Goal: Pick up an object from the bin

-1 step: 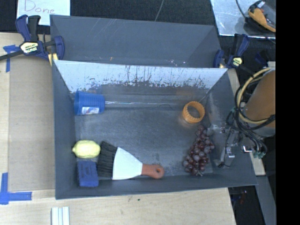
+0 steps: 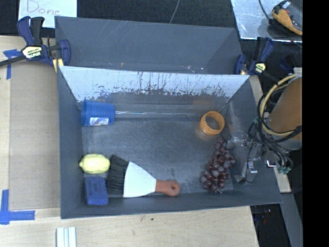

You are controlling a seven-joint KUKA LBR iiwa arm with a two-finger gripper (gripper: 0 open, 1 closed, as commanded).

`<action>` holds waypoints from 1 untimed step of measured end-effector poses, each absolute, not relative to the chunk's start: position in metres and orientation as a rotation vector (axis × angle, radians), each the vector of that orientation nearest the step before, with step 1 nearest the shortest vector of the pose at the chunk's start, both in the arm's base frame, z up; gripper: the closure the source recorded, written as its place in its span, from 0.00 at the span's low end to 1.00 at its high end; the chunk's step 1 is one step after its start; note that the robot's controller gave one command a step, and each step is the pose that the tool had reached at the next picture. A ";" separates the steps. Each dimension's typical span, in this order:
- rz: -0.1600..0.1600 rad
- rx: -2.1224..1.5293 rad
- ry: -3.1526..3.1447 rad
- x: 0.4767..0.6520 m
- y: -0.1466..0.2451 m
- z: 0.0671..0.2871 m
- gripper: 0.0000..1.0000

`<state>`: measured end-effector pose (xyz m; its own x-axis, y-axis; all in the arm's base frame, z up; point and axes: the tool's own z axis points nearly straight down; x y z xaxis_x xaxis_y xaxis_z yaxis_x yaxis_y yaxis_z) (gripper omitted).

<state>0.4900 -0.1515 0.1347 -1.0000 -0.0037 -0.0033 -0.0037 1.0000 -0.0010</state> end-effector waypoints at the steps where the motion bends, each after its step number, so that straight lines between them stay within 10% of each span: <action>1: 0.000 0.014 3.137 0.486 -0.112 0.100 0.00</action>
Offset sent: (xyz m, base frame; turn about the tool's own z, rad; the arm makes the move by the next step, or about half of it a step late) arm -0.0015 0.0342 -0.0604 0.1117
